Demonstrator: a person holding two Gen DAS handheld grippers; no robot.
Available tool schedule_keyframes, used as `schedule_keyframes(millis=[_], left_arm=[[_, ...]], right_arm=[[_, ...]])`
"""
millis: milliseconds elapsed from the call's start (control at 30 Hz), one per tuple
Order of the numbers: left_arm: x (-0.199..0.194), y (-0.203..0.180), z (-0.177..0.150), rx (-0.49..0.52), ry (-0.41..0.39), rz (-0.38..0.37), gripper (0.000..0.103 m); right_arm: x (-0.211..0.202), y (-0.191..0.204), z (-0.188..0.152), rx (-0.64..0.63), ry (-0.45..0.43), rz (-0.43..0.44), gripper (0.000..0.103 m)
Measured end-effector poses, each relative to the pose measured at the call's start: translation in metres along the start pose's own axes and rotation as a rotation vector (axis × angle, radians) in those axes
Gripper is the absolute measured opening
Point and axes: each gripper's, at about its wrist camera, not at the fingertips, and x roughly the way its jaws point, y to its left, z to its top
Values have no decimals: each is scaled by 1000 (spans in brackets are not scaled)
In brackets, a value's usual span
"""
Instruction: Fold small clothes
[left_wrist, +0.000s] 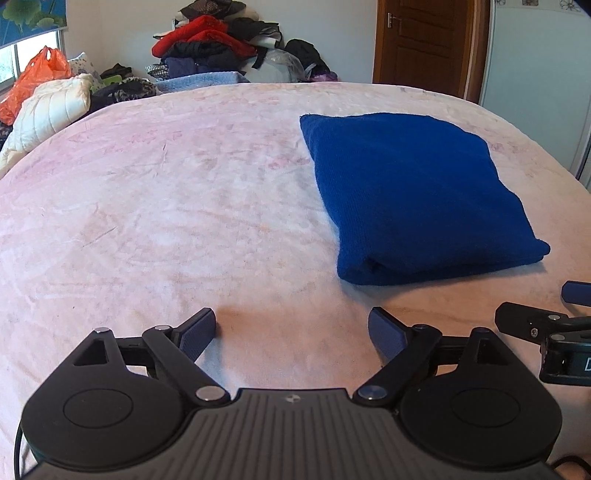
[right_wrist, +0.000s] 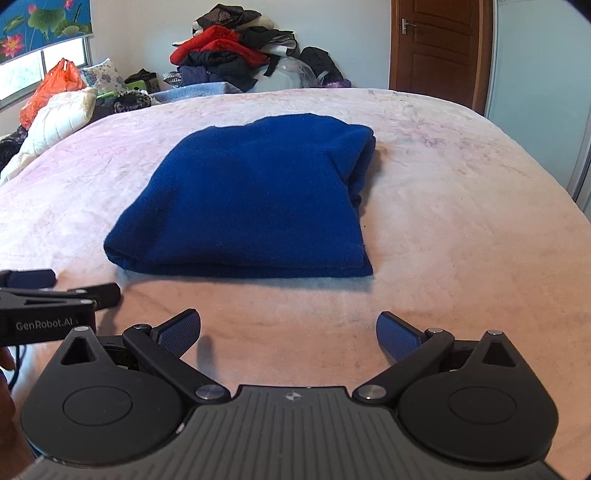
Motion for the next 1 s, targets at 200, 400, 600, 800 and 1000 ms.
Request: schedule_keyframes(millis=[200,400,600,800,1000], left_arm=[[2,-3,-3,3,13,13,100],[3,-3,-8,12,-8,16,103],[1,-2,-16,16,-63,13,103],[1,-3,-19,12,-86,15,103],[1,-2,-19,12,-90,14,103]], right_arm=[[10,2,1,-17,45,-43,102],[14,5,-8,-67,1,-57,103],[14,2,-14,-74,-53,-47,103],[15,2,-15,-75,-61,-47,103],[15,2,-15,-74,-61,-47,103]])
